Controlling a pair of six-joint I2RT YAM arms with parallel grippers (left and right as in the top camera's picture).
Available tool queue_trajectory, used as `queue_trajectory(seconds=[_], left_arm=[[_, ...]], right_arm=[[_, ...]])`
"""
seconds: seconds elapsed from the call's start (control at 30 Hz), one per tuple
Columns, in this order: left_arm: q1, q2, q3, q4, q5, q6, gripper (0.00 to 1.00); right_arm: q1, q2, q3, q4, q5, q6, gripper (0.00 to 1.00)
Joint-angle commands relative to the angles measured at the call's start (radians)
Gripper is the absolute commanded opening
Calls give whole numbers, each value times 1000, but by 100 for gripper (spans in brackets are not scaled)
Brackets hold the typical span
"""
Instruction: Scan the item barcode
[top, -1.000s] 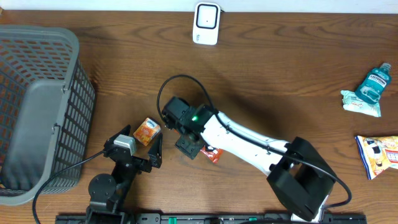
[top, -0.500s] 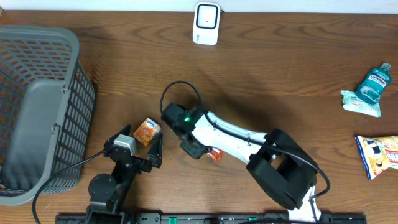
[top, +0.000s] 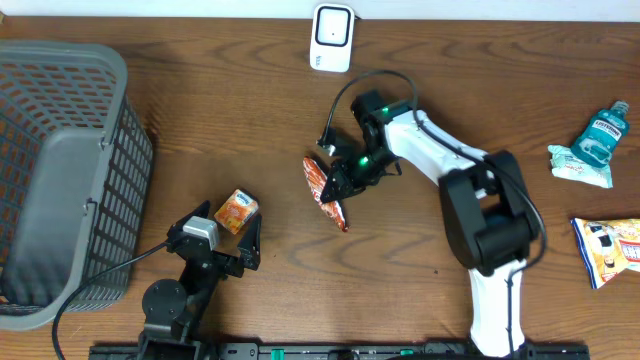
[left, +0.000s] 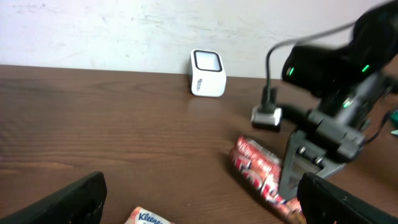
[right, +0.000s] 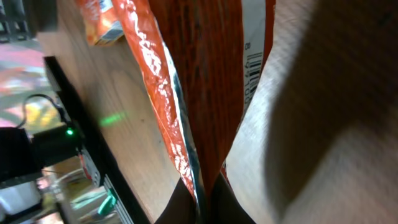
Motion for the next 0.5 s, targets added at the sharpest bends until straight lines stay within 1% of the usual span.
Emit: queue_trajectory(seconds=[0.0, 0.17, 0.23, 0.33, 0.37, 0.47], left_arm=[[4, -4, -18, -32, 10, 6, 98], [4, -4, -18, -32, 10, 6, 98], [4, -4, -18, -32, 10, 6, 98], [4, -4, -18, -32, 10, 6, 98], [4, -4, -18, -32, 10, 6, 98], [4, -4, -18, -32, 10, 6, 98]], right_arm=[[-16, 85, 6, 30, -140, -35, 1], [-83, 135, 6, 29, -82, -35, 1], [-119, 135, 6, 29, 9, -20, 1], [-149, 135, 6, 45, 271, 111, 2], [-152, 135, 6, 47, 322, 158, 13], [-154, 135, 6, 51, 326, 164, 62]])
